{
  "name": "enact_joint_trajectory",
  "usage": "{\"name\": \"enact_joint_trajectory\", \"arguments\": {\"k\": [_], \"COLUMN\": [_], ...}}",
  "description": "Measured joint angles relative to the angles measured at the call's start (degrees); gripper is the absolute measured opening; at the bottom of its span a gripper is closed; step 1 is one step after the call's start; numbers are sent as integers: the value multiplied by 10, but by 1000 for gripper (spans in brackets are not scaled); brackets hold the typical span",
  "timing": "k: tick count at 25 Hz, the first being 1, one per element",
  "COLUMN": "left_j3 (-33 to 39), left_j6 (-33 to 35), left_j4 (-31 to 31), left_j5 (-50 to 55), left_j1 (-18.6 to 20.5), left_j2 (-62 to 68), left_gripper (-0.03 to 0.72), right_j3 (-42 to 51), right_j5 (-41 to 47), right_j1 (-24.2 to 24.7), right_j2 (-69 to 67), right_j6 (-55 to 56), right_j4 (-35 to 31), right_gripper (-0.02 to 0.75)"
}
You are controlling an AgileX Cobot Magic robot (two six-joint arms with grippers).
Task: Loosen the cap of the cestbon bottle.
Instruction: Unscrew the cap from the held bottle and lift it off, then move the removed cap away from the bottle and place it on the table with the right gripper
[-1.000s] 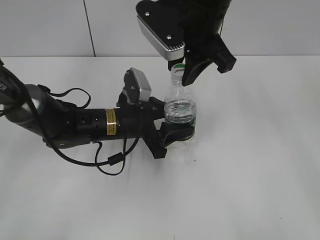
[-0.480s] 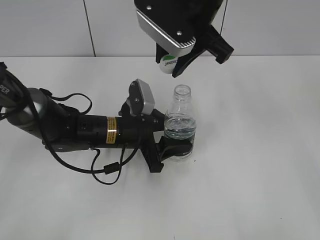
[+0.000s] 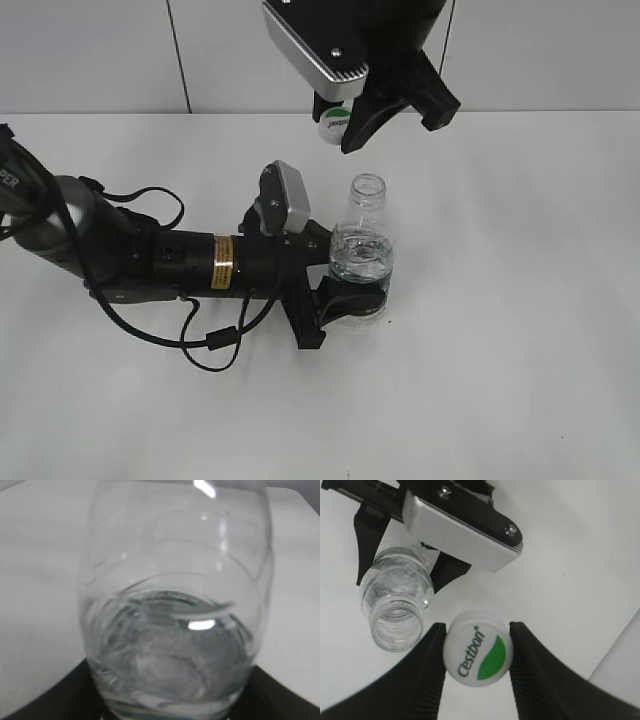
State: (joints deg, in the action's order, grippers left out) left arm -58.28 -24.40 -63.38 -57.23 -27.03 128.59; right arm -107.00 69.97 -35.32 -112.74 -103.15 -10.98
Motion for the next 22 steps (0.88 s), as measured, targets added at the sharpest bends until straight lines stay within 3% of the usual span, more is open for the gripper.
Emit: {"name": "enact_joint_trajectory", "arguments": {"k": [9,22], "left_j3": [0,0], "left_j6": [0,0], "left_j4": [-1,-1], "left_j5": [0,0], "left_j1": [0,0], "left_j2": [0,0], "left_gripper": [412,412], "right_j3": [0,0], "right_j5": [0,0], "right_j1": [0,0], "right_j2": [2,3], "right_j6": [225,543], "right_j4": [3,83], "right_gripper": [296,296]}}
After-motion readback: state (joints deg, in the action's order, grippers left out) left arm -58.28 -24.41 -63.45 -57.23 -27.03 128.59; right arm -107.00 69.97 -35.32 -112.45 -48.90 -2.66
